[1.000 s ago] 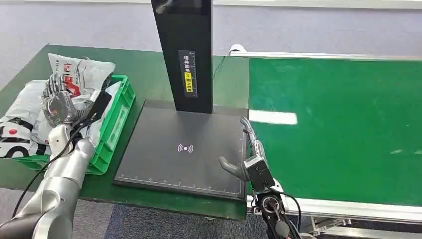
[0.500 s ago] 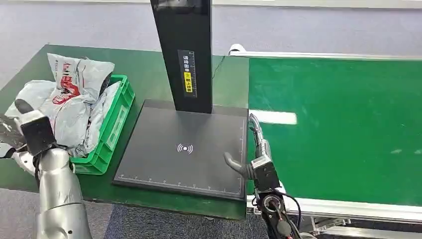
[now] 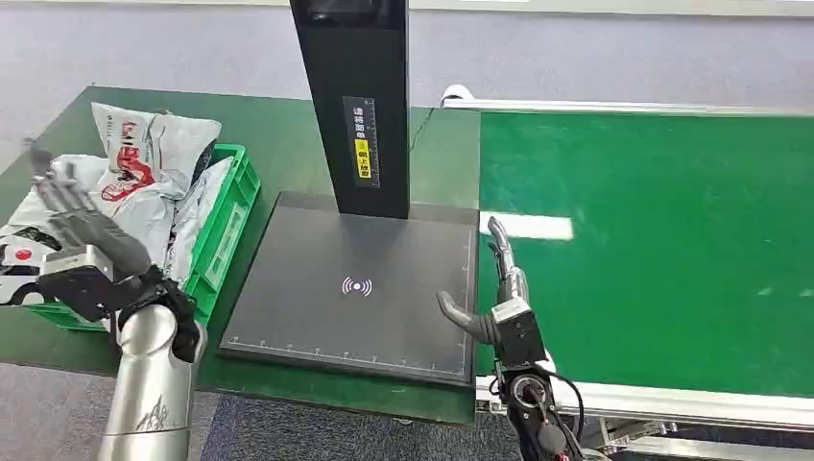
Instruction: Moved the parcel from conveyor to table for the left to box.
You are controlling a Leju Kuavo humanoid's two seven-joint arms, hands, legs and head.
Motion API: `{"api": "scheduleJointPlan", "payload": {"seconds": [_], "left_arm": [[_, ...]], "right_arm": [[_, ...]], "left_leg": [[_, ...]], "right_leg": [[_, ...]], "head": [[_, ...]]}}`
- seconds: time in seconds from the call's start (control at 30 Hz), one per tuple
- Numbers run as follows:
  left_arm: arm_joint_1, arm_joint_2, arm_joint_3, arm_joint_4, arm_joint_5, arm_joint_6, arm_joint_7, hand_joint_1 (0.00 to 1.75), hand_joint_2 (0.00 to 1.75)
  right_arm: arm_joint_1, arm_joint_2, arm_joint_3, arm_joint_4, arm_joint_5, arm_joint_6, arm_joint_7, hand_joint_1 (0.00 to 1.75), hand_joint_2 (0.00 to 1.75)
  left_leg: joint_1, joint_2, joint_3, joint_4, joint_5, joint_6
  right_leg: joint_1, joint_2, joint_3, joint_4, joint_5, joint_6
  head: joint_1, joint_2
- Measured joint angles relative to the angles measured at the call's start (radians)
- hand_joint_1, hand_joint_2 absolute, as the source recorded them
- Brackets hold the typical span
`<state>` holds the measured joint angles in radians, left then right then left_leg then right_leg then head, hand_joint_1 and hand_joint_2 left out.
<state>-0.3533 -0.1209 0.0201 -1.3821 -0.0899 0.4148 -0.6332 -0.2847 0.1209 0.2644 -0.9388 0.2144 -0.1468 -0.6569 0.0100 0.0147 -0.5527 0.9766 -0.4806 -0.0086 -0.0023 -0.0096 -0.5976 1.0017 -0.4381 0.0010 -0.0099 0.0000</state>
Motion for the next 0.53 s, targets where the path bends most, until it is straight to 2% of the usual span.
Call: {"api": "scheduleJointPlan", "payload": {"seconds": [0.2, 0.53], "left_arm": [[0.105, 0.025, -0.132, 0.021, 0.167, -0.485, 0.093, 0.00, 1.75], [0.171, 0.029, -0.238, 0.145, 0.091, -0.683, 0.188, 0.00, 1.75]], "right_arm": [[0.020, -0.001, -0.001, -0.085, -0.026, 0.055, 0.024, 0.00, 1.75], [0.078, 0.000, -0.007, -0.211, -0.062, 0.085, 0.078, 0.00, 1.75]], "left_leg": [[0.000, 0.001, 0.000, 0.000, -0.001, 0.001], [0.000, 0.001, 0.000, 0.000, -0.002, 0.000]], "right_leg": [[-0.001, 0.000, 0.000, 0.000, 0.000, 0.000], [0.000, 0.000, 0.000, 0.000, 0.000, 0.000]], "head": [[-0.001, 0.000], [-0.001, 0.000]]}}
